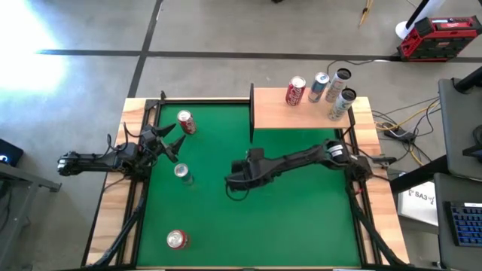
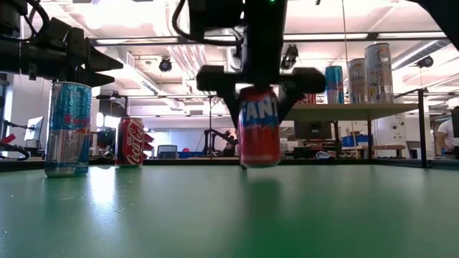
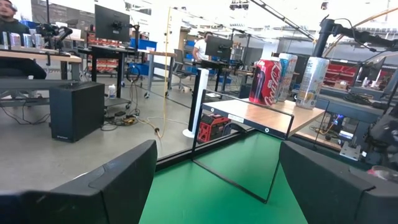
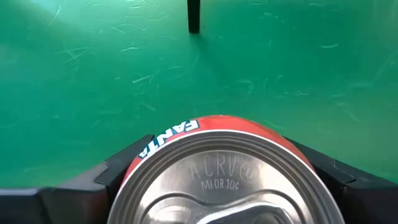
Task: Place canned beverage on shelf
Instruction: Put the right red soda can on the shelf
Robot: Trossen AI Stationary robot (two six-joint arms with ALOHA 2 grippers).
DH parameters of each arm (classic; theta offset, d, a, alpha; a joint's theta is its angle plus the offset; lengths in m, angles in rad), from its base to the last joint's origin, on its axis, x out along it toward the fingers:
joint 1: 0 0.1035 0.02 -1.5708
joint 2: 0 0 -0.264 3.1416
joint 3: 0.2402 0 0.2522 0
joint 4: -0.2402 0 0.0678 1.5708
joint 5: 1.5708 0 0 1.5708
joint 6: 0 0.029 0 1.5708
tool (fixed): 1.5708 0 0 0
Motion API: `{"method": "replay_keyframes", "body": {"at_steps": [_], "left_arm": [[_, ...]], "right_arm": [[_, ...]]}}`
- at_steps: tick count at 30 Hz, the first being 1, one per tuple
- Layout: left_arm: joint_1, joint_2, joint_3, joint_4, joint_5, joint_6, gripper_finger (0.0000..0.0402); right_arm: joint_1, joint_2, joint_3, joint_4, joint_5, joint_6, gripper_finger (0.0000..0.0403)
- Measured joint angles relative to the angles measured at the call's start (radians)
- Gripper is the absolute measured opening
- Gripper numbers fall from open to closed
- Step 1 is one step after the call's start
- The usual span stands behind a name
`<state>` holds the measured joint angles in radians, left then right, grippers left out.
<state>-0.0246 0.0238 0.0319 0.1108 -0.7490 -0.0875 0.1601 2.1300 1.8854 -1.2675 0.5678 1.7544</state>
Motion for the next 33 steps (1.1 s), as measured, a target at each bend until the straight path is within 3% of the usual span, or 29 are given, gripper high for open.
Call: {"method": "replay_keyframes", "body": {"at_steps": [14, 20, 27, 33], "left_arm": [[0.0, 0.0, 0.0, 0.0, 0.0, 0.0, 0.0324], [0.0, 0.0, 0.0, 0.0, 0.0, 0.0, 0.0324], [0.0, 0.0, 0.0, 0.0, 0.0, 0.0, 0.0324], [0.0, 0.0, 0.0, 0.0, 0.0, 0.0, 0.0324]], "right_arm": [[-0.067, -0.059, -0.154, 0.12, 0.025, -0.042, 0.0286], [-0.073, -0.127, -0.267, 0.243, 0.047, -0.1, 0.0287], [-0.074, -0.219, -0.427, 0.336, 0.072, -0.113, 0.0317], [-0.074, -0.28, -0.543, 0.396, 0.095, -0.114, 0.0303]]}}
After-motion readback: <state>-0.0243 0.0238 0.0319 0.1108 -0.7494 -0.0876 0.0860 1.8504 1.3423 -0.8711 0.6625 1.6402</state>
